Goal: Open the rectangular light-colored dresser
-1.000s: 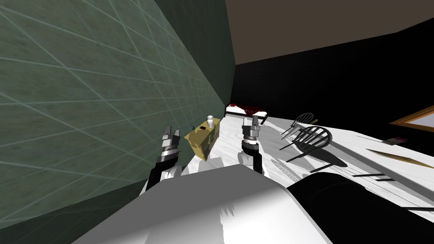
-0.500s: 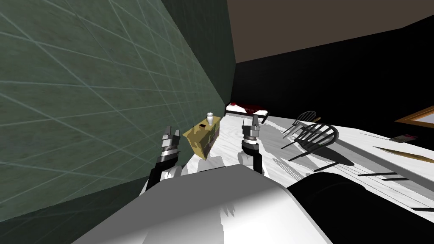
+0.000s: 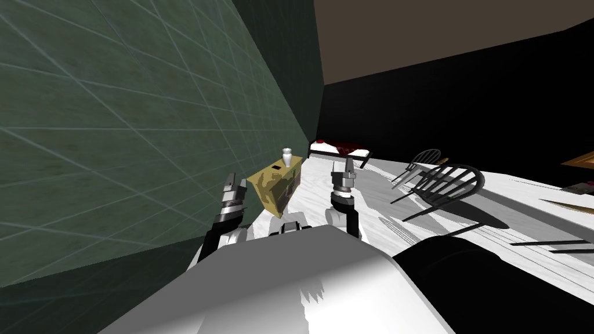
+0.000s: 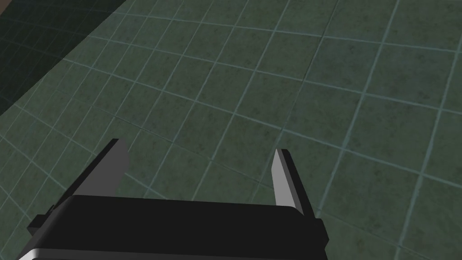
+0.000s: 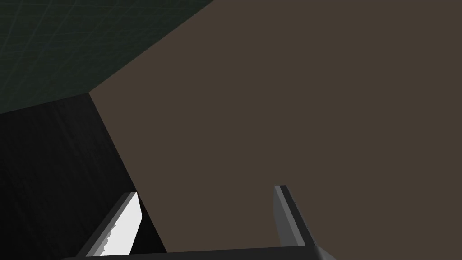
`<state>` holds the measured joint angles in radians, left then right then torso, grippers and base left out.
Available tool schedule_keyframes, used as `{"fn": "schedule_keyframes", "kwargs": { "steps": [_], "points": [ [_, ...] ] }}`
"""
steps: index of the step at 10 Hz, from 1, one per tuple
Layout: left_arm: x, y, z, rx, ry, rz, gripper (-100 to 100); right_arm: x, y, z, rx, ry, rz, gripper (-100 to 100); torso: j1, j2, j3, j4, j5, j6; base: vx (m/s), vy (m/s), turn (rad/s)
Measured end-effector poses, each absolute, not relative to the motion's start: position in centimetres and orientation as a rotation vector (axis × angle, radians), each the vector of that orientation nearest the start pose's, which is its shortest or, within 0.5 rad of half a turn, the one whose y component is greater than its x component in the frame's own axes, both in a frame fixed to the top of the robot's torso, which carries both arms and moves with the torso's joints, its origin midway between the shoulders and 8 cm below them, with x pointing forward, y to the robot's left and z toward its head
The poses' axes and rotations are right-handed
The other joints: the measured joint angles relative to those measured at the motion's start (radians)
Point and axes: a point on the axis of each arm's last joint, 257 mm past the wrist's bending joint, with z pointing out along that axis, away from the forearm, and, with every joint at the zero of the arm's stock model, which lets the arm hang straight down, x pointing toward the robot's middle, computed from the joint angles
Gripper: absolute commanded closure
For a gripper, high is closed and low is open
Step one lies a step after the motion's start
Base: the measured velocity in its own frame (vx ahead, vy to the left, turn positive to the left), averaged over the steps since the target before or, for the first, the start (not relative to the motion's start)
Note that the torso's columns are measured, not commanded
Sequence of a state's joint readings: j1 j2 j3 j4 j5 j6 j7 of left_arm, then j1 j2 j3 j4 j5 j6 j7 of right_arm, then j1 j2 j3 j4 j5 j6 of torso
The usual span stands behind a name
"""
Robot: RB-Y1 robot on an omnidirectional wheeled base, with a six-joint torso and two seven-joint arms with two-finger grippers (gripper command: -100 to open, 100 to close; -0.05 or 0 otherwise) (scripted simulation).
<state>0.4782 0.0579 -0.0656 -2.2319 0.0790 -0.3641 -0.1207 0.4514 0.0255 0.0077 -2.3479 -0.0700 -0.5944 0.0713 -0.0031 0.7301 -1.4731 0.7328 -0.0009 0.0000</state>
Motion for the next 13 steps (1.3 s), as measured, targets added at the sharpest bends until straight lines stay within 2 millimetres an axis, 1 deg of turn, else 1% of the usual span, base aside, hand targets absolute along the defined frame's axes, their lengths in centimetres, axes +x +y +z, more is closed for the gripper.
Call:
{"fn": "schedule_keyframes", "kwargs": {
  "steps": [2,5,8,10,12,13],
  "points": [
    [38.4,26.8,-3.8,-0.757,0.826,-1.252,-100,31.1,-27.8,8.4,0.532,0.416,1.342,0,-0.003,0.003,-0.006,0.004,-0.001,0.000,0.178,-0.191,0.075],
    [39.2,28.2,-5.8,-0.787,0.865,-1.221,-100,31.1,-27.8,8.4,0.532,0.416,1.341,0,0.006,0.010,-0.002,0.006,0.001,0.000,0.180,-0.168,0.090],
    [40.1,30.1,-8.4,-0.838,0.893,-1.183,-100,31.1,-27.8,8.4,0.532,0.416,1.342,0,0.000,0.008,-0.003,0.005,0.000,0.000,0.187,-0.232,0.118],
    [40.1,31.6,-10.3,-0.879,0.908,-1.154,-100,31.1,-27.8,8.4,0.532,0.416,1.341,0,0.006,0.008,-0.003,0.005,0.001,0.000,0.199,-0.182,0.113],
    [40.3,33.5,-12.2,-0.925,0.920,-1.124,-100,31.1,-27.8,8.4,0.532,0.416,1.341,0,0.003,0.007,-0.003,0.005,0.001,0.000,0.179,-0.189,0.080],
    [40.3,33.9,-12.6,-0.935,0.920,-1.117,-100,31.1,-27.8,8.4,0.532,0.416,1.341,0,0.004,0.010,-0.002,0.006,0.001,0.000,0.165,-0.171,0.083]
  ]
}}
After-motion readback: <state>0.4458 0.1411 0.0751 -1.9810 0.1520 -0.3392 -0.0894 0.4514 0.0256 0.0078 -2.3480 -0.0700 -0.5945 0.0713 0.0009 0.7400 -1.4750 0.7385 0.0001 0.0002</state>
